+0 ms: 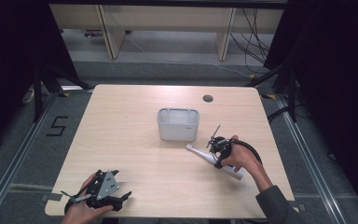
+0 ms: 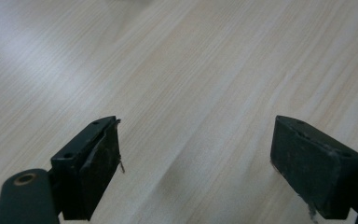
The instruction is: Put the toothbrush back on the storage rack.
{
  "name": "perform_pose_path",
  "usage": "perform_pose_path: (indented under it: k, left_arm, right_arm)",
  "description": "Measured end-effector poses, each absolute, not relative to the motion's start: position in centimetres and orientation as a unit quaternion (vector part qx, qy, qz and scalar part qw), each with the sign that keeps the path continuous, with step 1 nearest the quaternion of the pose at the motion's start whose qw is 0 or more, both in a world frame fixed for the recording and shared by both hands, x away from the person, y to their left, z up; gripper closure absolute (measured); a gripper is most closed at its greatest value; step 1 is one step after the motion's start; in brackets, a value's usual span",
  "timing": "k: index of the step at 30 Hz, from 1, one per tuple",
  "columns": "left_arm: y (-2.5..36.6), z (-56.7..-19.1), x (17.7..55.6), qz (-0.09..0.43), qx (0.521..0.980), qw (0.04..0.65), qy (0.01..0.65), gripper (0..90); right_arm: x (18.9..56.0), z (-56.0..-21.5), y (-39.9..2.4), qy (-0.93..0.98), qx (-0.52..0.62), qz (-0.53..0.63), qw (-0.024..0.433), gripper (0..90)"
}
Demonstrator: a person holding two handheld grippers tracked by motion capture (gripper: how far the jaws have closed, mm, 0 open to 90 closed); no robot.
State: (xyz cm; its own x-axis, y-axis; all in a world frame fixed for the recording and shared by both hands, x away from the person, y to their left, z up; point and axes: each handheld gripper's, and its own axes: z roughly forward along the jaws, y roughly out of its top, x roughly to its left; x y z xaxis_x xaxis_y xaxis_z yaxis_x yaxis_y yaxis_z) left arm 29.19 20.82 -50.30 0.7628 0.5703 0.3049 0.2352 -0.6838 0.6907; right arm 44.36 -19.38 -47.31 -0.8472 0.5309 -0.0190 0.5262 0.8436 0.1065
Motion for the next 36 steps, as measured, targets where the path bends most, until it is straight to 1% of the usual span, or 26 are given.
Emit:
perform_pose_path:
  k: [6, 9, 13, 18, 21, 24, 26, 28, 29, 30, 31, 36]
  left_arm:
    - [20.8, -50.3, 29.2, 0.258, 0.880, 0.326, 0.230, 15.2]
    - [20.8, -50.3, 29.2, 0.258, 0.880, 0.326, 0.229, 15.2]
    - [20.8, -50.3, 29.2, 0.259, 0.880, 0.326, 0.229, 15.2]
    - [20.8, -50.2, 29.2, 0.259, 0.881, 0.325, 0.227, 15.2]
    - [20.8, -50.2, 29.2, 0.259, 0.880, 0.325, 0.228, 15.2]
    - [20.8, -50.2, 29.2, 0.259, 0.881, 0.325, 0.227, 15.2]
    - [20.8, -50.3, 29.2, 0.259, 0.880, 0.325, 0.229, 15.2]
    - [20.8, -50.3, 29.2, 0.259, 0.880, 0.326, 0.229, 15.2]
    - [20.8, -50.3, 29.2, 0.259, 0.880, 0.325, 0.229, 15.3]
    - [20.8, -50.3, 29.2, 0.259, 0.880, 0.325, 0.229, 15.2]
    - [20.8, -50.3, 29.2, 0.259, 0.880, 0.325, 0.229, 15.2]
    - [20.9, -50.2, 29.3, 0.254, 0.880, 0.328, 0.230, 15.2]
  right_arm:
    - [44.6, -47.3, -19.4, 0.958, 0.284, 0.040, 0.013, 66.3]
    - [45.0, -47.4, -19.3, 0.961, 0.274, 0.031, 0.018, 66.3]
    - [45.0, -47.3, -19.0, 0.957, 0.287, 0.027, 0.002, 66.4]
    - [45.3, -47.4, -19.2, 0.963, 0.270, 0.019, 0.008, 66.5]
    - [45.1, -47.4, -19.1, 0.959, 0.284, 0.027, -0.002, 66.6]
    - [45.2, -47.4, -19.4, 0.961, 0.275, 0.026, 0.012, 66.6]
    - [45.0, -47.3, -19.4, 0.959, 0.283, 0.028, 0.005, 66.6]
    - [45.0, -47.3, -19.5, 0.960, 0.279, 0.025, 0.014, 66.6]
    - [44.6, -47.2, -19.6, 0.957, 0.289, 0.032, 0.006, 66.6]
    - [44.6, -47.1, -19.7, 0.959, 0.281, 0.031, 0.017, 66.7]
    - [44.6, -47.1, -19.7, 0.959, 0.281, 0.031, 0.017, 66.7]
    - [43.2, -45.8, -19.6, 0.957, 0.283, 0.057, 0.026, 66.7]
